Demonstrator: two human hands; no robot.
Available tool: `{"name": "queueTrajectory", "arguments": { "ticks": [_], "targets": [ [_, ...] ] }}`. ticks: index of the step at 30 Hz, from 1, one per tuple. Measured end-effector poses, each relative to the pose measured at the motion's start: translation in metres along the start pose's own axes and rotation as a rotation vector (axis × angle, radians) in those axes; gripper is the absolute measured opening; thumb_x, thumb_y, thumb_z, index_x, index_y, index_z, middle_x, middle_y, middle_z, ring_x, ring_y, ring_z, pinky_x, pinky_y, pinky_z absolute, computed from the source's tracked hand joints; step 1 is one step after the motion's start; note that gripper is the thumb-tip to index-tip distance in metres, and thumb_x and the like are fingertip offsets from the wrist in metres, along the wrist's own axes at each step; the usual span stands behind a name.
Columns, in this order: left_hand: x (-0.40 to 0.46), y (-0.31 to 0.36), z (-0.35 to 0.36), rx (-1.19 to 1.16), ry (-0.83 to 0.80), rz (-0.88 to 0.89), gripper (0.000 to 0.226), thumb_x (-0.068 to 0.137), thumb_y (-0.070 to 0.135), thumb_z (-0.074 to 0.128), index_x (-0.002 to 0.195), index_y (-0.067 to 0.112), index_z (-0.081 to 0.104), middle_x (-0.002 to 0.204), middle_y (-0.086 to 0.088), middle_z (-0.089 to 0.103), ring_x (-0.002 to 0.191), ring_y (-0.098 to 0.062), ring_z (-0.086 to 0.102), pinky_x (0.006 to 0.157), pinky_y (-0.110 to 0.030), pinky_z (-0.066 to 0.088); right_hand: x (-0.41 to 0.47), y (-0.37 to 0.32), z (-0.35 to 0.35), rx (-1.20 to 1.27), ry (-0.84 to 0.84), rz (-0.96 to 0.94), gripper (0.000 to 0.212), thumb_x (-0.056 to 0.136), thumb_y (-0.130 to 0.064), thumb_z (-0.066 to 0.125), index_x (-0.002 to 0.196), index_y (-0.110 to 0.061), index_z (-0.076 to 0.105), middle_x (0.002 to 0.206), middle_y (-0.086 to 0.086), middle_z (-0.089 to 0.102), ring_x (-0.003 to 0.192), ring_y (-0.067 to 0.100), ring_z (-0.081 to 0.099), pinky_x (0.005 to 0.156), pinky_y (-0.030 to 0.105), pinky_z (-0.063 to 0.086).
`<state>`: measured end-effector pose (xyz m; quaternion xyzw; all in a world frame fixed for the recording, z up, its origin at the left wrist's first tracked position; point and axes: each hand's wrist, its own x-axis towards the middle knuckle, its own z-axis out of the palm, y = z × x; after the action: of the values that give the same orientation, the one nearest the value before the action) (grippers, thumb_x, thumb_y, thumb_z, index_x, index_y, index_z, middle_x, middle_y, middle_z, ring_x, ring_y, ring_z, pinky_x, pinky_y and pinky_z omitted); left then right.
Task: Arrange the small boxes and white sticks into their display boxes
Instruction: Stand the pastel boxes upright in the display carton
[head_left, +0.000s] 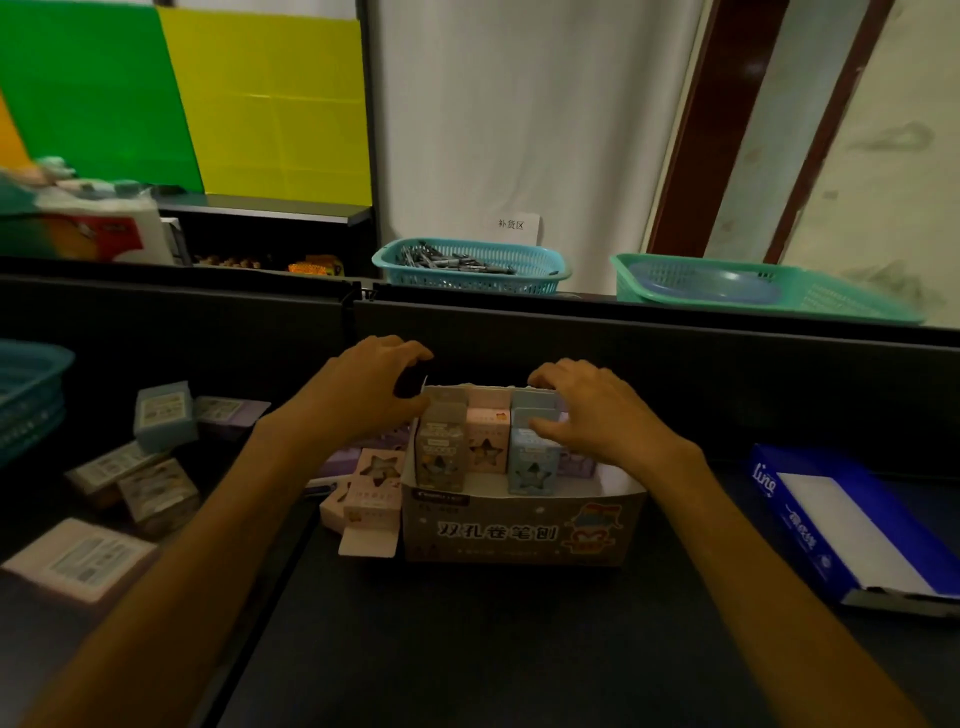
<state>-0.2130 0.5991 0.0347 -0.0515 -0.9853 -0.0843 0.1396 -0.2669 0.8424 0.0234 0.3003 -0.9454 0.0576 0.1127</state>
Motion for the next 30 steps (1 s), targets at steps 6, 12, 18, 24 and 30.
{"name": "queueTrajectory", "arguments": {
  "ticks": [6, 12, 18, 24, 30],
  "targets": [
    [-0.029, -0.029, -0.006, 0.057, -0.025, -0.129, 0.061, 0.087, 0.038, 0.061, 0.141, 0.028, 0.033, 0.14, -0.001, 0.04, 0.126, -0.02, 0.039, 0.099, -0.038, 0.04, 0.012, -0.026, 0.008, 0.028, -0.005, -0.073, 0.05, 0.09, -0.044, 0.055, 0.134, -0.026, 0.042, 0.13, 0.0, 0.051, 0.12, 0.02, 0.044, 0.099, 0.035, 0.033],
    [-0.057, -0.074, -0.02, 0.086, -0.07, -0.231, 0.059, 0.087, 0.041, 0.06, 0.14, 0.027, 0.037, 0.137, -0.003, 0.043, 0.122, -0.023, 0.044, 0.098, -0.042, 0.043, 0.027, -0.072, 0.001, 0.091, 0.055, -0.147, 0.048, 0.091, -0.041, 0.056, 0.135, -0.026, 0.045, 0.133, 0.0, 0.052, 0.122, 0.02, 0.046, 0.1, 0.035, 0.035],
    [-0.079, -0.126, -0.034, 0.068, -0.087, -0.26, 0.059, 0.087, 0.037, 0.062, 0.139, 0.027, 0.037, 0.14, -0.001, 0.041, 0.126, -0.021, 0.041, 0.098, -0.034, 0.038, 0.042, -0.138, 0.003, 0.122, 0.08, -0.186, 0.045, 0.092, -0.041, 0.055, 0.134, -0.026, 0.045, 0.132, -0.002, 0.052, 0.122, 0.018, 0.045, 0.101, 0.033, 0.034],
    [-0.1, -0.19, -0.04, 0.054, -0.13, -0.289, 0.06, 0.084, 0.04, 0.063, 0.138, 0.03, 0.039, 0.137, 0.0, 0.042, 0.124, -0.023, 0.042, 0.098, -0.046, 0.042, 0.059, -0.203, 0.019, 0.151, 0.022, -0.152, 0.047, 0.092, -0.039, 0.055, 0.136, -0.027, 0.042, 0.137, -0.002, 0.048, 0.125, 0.017, 0.044, 0.102, 0.035, 0.037],
    [-0.115, -0.248, -0.036, 0.036, -0.111, -0.267, 0.063, 0.083, 0.035, 0.066, 0.139, 0.024, 0.039, 0.137, -0.003, 0.043, 0.124, -0.023, 0.043, 0.097, -0.044, 0.044, 0.077, -0.243, 0.05, 0.146, -0.061, -0.091, 0.046, 0.092, -0.038, 0.056, 0.135, -0.027, 0.044, 0.135, -0.002, 0.05, 0.122, 0.018, 0.047, 0.099, 0.035, 0.041]
  ]
}}
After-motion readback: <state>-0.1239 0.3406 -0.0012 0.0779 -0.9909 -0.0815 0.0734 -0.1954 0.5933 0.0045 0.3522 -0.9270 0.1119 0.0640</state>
